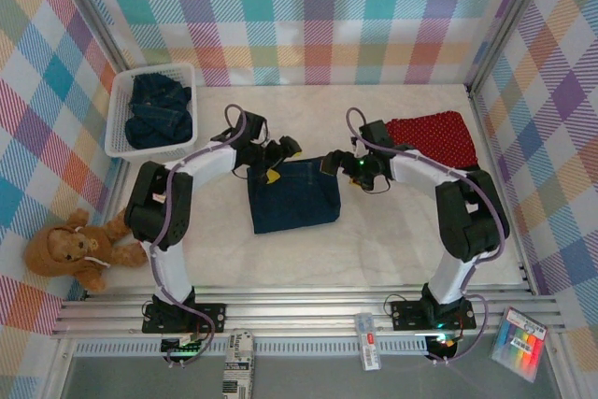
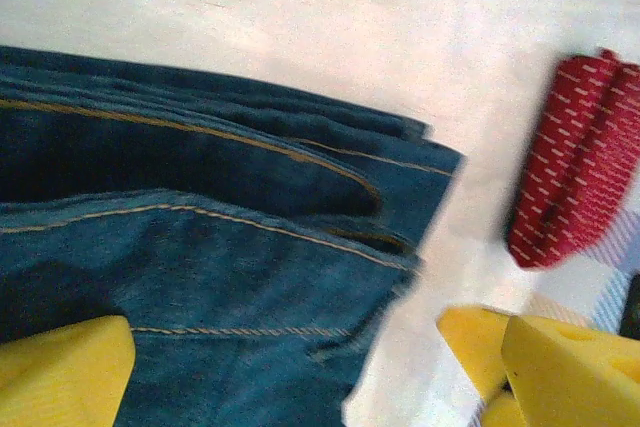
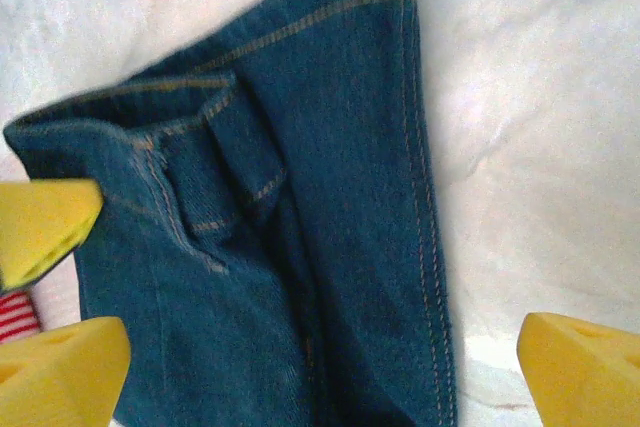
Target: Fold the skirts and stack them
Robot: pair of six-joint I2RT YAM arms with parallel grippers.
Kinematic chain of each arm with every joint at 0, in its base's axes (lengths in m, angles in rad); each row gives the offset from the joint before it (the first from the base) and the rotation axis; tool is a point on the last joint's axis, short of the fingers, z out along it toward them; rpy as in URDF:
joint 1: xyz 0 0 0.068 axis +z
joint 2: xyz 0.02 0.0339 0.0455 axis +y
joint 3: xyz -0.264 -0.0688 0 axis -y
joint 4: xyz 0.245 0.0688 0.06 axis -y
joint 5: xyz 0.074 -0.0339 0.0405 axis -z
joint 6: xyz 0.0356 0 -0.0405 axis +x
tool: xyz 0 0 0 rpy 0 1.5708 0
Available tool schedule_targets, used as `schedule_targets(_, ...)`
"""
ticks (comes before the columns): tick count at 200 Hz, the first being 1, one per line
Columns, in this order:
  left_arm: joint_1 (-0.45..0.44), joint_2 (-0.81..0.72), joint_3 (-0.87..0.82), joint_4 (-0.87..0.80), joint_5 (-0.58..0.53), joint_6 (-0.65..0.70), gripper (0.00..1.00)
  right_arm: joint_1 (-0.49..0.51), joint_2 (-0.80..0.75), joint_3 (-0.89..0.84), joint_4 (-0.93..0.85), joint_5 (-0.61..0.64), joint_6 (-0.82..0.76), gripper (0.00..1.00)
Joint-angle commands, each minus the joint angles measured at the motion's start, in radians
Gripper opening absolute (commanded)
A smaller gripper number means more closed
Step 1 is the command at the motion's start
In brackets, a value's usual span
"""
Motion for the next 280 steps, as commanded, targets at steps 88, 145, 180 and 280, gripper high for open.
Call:
schedule_targets(88, 0.026, 0.077, -0.106, -0.077, -0.106, -0.044, 0.95, 0.111, 0.237, 0.046, 0.074, -0.324, 0.05, 0.94)
schedule_targets(145, 0.031, 0.034, -0.121, -0.053, -0.078, -0.034, 0.96, 0.104, 0.257, 0.048, 0.122, -0.195, 0.144, 0.12)
schedule_targets(180, 0.045, -0.073, -0.099, -0.082, -0.076, 0.001, 1.0, 0.016, 0.161, 0.18, -0.221, 0.004, -0.138, 0.0)
schedule_targets(280, 0.134, -0.152, -0.093, -0.171, -0.184, 0.041, 1.0, -0.333, 0.147, 0.788, -0.852, 0.094, -0.846, 0.0)
